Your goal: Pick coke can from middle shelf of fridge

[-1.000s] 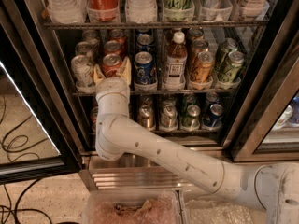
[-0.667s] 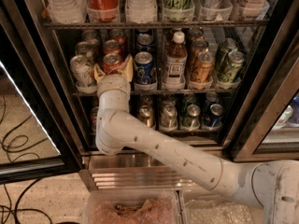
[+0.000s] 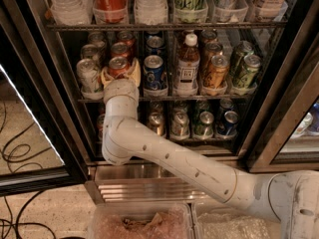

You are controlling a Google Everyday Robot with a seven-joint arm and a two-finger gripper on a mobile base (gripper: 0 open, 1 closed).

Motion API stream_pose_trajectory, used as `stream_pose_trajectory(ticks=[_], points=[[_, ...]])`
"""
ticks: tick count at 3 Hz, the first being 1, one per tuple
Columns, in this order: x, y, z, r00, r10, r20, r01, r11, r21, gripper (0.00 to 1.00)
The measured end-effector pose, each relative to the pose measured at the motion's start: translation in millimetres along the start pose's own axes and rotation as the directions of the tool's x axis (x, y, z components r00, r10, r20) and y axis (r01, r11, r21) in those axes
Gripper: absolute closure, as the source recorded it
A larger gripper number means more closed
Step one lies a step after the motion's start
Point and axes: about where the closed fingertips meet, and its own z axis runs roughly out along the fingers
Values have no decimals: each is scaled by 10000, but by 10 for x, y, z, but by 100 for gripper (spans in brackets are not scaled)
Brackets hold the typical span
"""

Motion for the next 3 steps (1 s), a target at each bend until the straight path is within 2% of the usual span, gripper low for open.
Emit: stream_pose_trajectory(ticks=[1,2,3], points=[[0,0,0,10000,0,0,0,10000,0,89],[0,0,0,10000,0,0,0,10000,0,100],[-2,-1,0,10000,-2,3,2,10000,2,100]])
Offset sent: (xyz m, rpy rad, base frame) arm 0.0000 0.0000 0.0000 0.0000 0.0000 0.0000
